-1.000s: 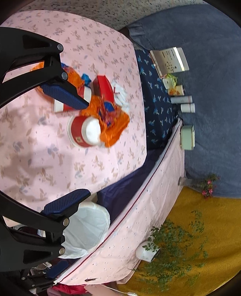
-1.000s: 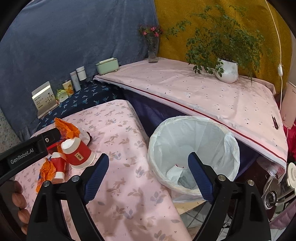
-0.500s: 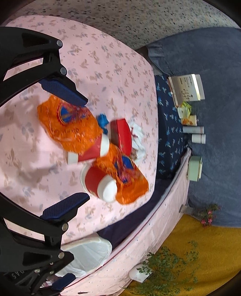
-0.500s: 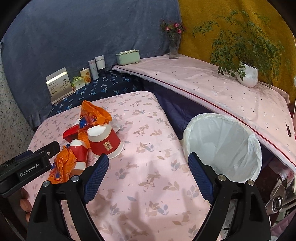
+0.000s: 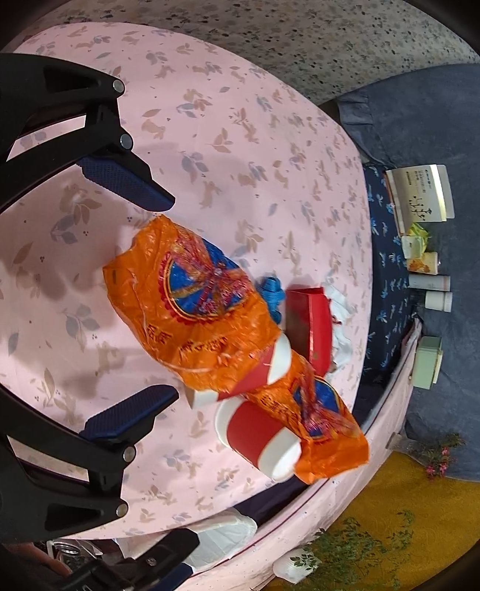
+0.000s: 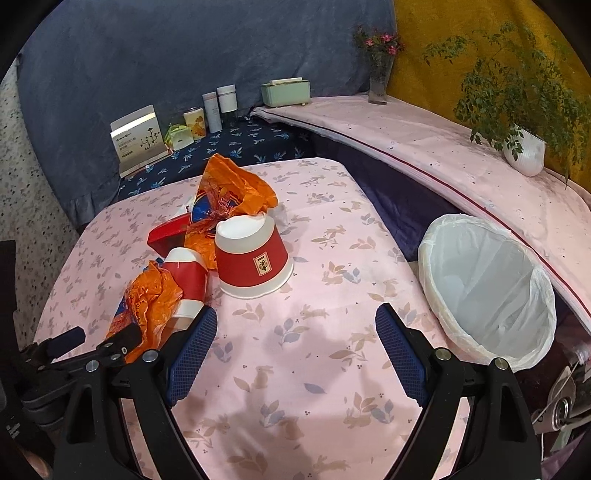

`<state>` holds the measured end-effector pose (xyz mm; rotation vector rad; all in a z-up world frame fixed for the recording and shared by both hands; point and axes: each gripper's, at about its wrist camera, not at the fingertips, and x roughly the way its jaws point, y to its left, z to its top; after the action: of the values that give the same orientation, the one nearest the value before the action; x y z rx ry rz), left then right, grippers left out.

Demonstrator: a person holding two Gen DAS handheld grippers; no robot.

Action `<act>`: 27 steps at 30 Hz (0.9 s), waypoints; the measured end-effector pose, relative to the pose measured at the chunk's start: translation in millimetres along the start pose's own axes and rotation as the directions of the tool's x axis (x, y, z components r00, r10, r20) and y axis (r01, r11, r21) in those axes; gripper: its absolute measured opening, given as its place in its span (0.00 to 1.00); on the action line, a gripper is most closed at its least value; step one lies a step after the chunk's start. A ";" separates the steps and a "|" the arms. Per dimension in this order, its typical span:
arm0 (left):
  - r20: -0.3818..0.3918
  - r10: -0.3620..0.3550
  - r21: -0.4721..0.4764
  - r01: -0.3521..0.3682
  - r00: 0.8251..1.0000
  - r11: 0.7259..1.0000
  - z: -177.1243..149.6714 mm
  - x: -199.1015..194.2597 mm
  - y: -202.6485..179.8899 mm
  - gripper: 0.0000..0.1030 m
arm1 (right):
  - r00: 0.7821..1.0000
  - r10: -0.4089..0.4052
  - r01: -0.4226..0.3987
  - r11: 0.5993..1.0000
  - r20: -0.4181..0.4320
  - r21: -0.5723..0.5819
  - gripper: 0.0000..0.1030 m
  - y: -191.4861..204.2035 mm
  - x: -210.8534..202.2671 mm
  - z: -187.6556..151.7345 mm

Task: Collect trash
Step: 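Move both tools back over the table toward the orange plastic bags, then grasp an orange plastic bag with the left tool while the right tool grasps the other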

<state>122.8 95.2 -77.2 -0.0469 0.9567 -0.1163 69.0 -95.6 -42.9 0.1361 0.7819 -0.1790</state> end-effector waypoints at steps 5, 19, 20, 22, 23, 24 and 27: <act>-0.033 -0.011 0.021 0.012 0.999 1.000 -8.3 13.7 0.4 0.88 | 1.000 0.003 -0.003 1.000 -0.014 -0.011 0.81 7.0 6.7 -0.9; -0.088 -0.048 0.047 0.052 0.995 0.998 -12.2 32.7 1.7 0.50 | 0.999 0.004 -0.005 1.000 -0.043 -0.009 0.81 14.1 18.9 -1.5; -0.092 -0.054 0.046 0.058 0.994 0.997 -11.4 32.8 2.4 0.40 | 0.999 0.005 -0.005 1.000 -0.043 -0.009 0.81 15.2 19.7 -0.8; -0.101 -0.074 0.039 0.078 0.992 0.996 -9.1 32.5 4.3 0.29 | 0.999 0.010 -0.010 1.000 -0.043 -0.009 0.81 17.5 21.5 0.7; -0.105 -0.086 0.037 0.091 0.991 0.995 -7.6 31.6 5.0 0.17 | 0.999 0.012 -0.012 1.000 -0.042 -0.010 0.81 18.7 22.4 1.8; -0.108 -0.093 0.037 0.097 0.990 0.995 -6.2 30.5 5.5 0.14 | 0.999 0.014 -0.015 1.000 -0.041 -0.011 0.81 20.1 23.2 3.1; -0.094 -0.111 0.029 0.114 0.989 0.993 -1.6 23.5 7.6 0.11 | 0.999 0.017 -0.018 1.000 -0.037 -0.018 0.81 24.3 24.7 8.1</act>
<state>135.5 99.9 -97.9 -0.0646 1.0445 -0.2403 96.9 -76.2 -53.4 0.1296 0.8181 -0.1530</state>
